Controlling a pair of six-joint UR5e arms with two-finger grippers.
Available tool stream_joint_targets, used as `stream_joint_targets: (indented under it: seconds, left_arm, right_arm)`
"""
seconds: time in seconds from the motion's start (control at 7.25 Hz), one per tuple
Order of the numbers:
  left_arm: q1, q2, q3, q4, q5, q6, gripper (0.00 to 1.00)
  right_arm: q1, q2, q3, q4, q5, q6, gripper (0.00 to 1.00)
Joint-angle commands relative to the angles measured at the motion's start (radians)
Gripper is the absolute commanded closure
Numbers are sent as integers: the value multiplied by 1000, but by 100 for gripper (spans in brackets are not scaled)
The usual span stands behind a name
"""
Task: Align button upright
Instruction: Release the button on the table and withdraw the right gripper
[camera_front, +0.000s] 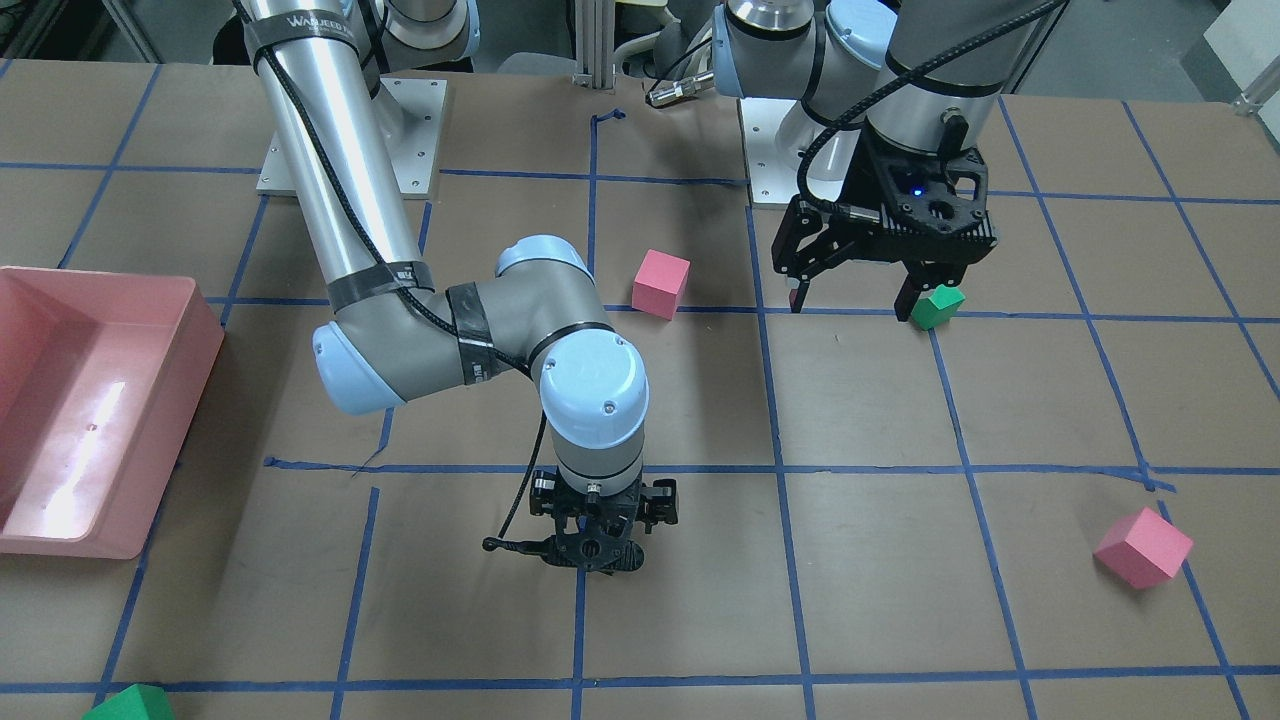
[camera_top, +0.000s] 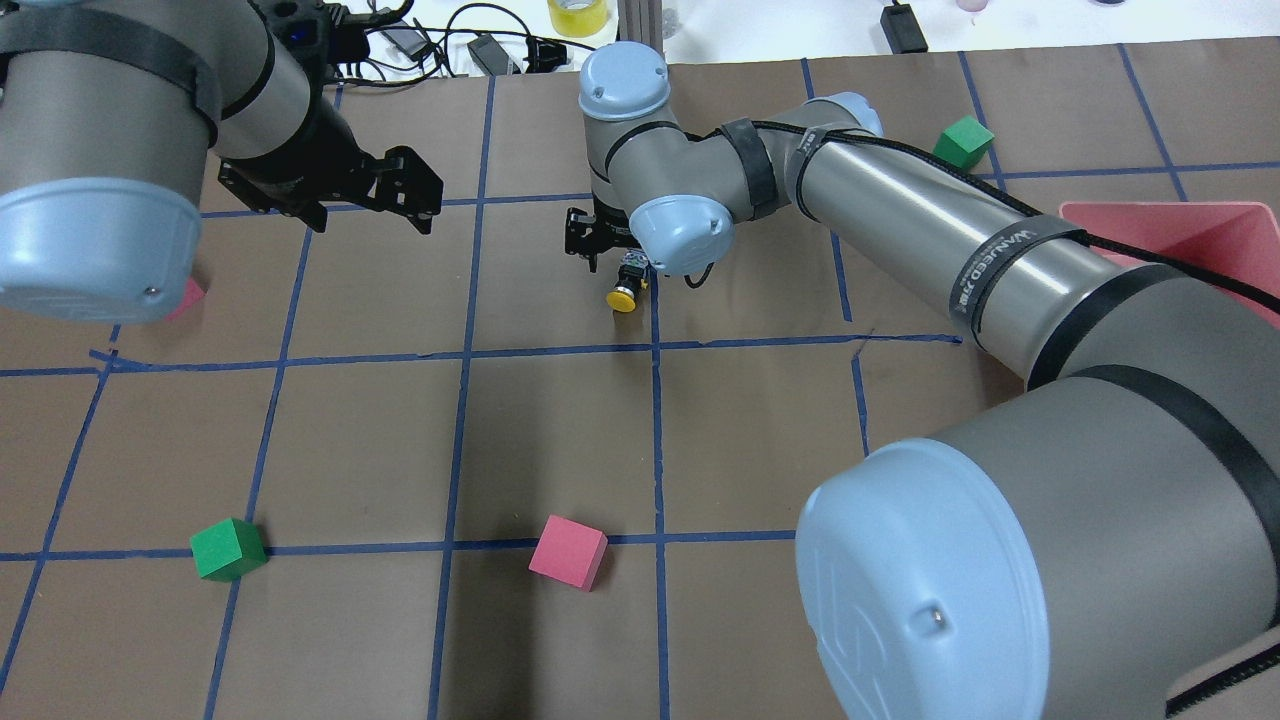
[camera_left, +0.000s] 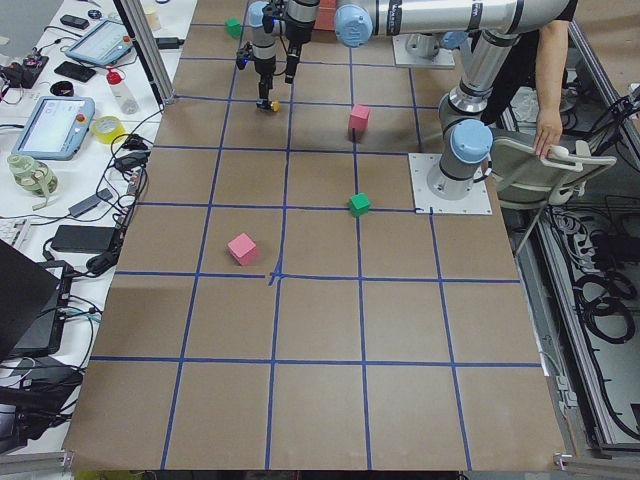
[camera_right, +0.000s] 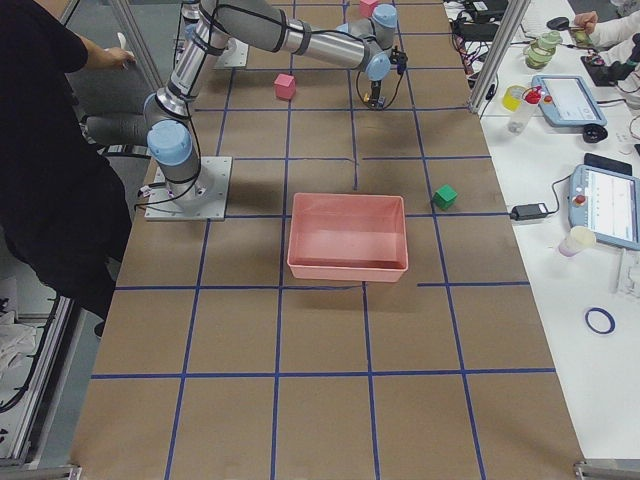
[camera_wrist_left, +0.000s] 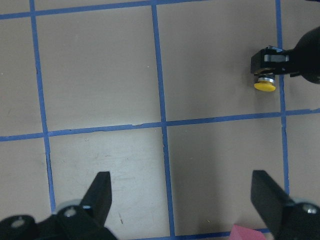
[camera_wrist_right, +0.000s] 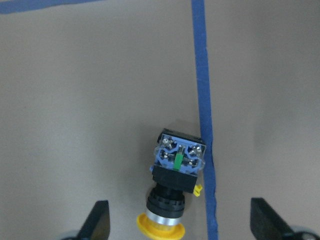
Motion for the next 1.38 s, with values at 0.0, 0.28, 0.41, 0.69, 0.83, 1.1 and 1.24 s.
stream_joint_targets:
  seconds: [0.0, 0.28, 0.41, 0.69, 0.83, 1.1, 1.24]
  left_arm:
    - [-54, 7, -99, 157, 2, -78, 2]
    - [-112, -25, -302, 548, 10, -86, 0]
    - [-114, -69, -402, 745, -1, -86, 0]
    - [-124, -197, -475, 1031, -71, -85, 0]
    - [-150, -274, -475, 1143, -86, -85, 0]
    - [-160, -444, -473, 1384, -128, -51, 0]
    - [-160, -524, -470, 1494, -158, -33, 0]
  right_arm:
    - [-66, -65, 17, 11, -10, -111, 0]
    - [-187, -193, 105, 71, -13, -206, 0]
    - [-252, -255, 159, 80, -12, -255, 0]
    - [-367, -396, 183, 263, -15, -338, 0]
    - [-417, -449, 178, 354, -15, -358, 0]
    - [-436, -461, 191, 437, -94, -360, 0]
    - [-433, -470, 187, 441, -148, -349, 0]
